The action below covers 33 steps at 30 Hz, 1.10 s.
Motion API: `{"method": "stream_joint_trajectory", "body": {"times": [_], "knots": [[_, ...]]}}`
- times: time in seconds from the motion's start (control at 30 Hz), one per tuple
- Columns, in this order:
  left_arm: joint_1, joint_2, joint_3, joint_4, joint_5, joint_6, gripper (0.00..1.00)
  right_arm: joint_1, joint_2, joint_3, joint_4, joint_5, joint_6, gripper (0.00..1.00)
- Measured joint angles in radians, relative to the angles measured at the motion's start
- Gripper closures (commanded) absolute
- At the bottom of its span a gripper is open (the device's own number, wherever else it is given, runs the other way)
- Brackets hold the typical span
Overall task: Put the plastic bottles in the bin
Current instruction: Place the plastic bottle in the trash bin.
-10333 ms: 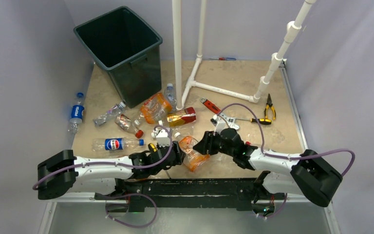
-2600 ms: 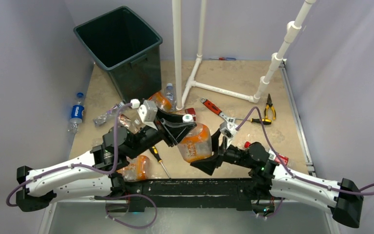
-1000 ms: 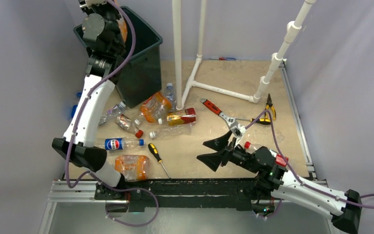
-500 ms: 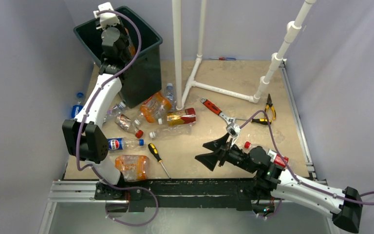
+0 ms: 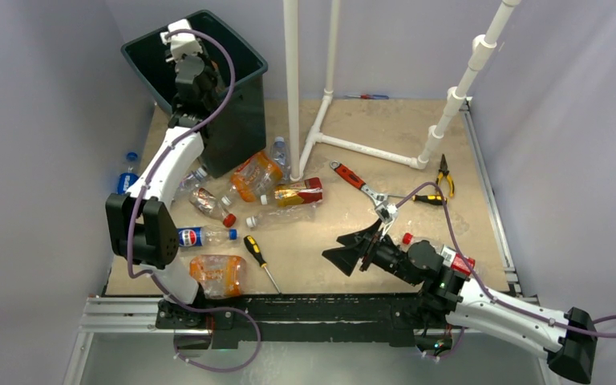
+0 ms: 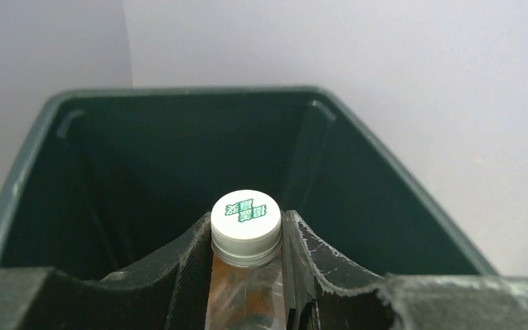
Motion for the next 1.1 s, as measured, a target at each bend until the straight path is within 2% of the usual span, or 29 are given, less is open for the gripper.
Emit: {"method": "stream_joint_trajectory", "body": {"times": [0.03, 0.1, 0.17, 0.23, 0.3, 0.37, 0.63, 0.8, 0.93, 1.1], "knots": [[0.0, 0.0, -0.012, -0.004, -0.001, -0.01, 0.99, 0.0, -0.001, 0.0, -0.007, 0.001, 0.007, 0.01], [0.0, 0.0, -0.037, -0.02, -0.003, -0.023, 0.87, 0.0, -0.009, 0.0, -0.018, 0.009, 0.017, 0.01], [0.0, 0.0, -0.069, -0.037, -0.004, -0.038, 0.68, 0.0, -0.019, 0.0, -0.027, 0.017, 0.027, 0.01], [0.0, 0.0, -0.083, -0.043, -0.004, -0.048, 0.44, 0.0, -0.027, 0.0, -0.032, 0.018, 0.031, 0.01], [0.0, -0.005, -0.084, -0.051, -0.003, -0.061, 0.14, 0.0, -0.039, 0.0, -0.035, 0.021, 0.034, 0.01], [0.0, -0.005, -0.084, -0.059, 0.002, -0.078, 0.04, 0.0, -0.044, 0.0, -0.048, 0.026, 0.034, 0.01], [0.0, -0.049, -0.077, -0.129, 0.015, -0.176, 0.01, 0.0, -0.068, 0.023, -0.146, 0.076, 0.03, 0.01], [0.0, -0.166, -0.039, -0.228, 0.063, -0.269, 0.01, 0.0, -0.105, 0.06, -0.2, 0.139, 0.035, 0.01], [0.0, -0.34, -0.007, -0.377, 0.178, -0.369, 0.01, 0.0, -0.098, 0.122, -0.243, 0.175, 0.021, 0.01], [0.0, -0.71, -0.245, -0.438, 0.348, -0.484, 0.01, 0.0, -0.054, 0.242, -0.317, 0.257, -0.022, 0.01]]}}
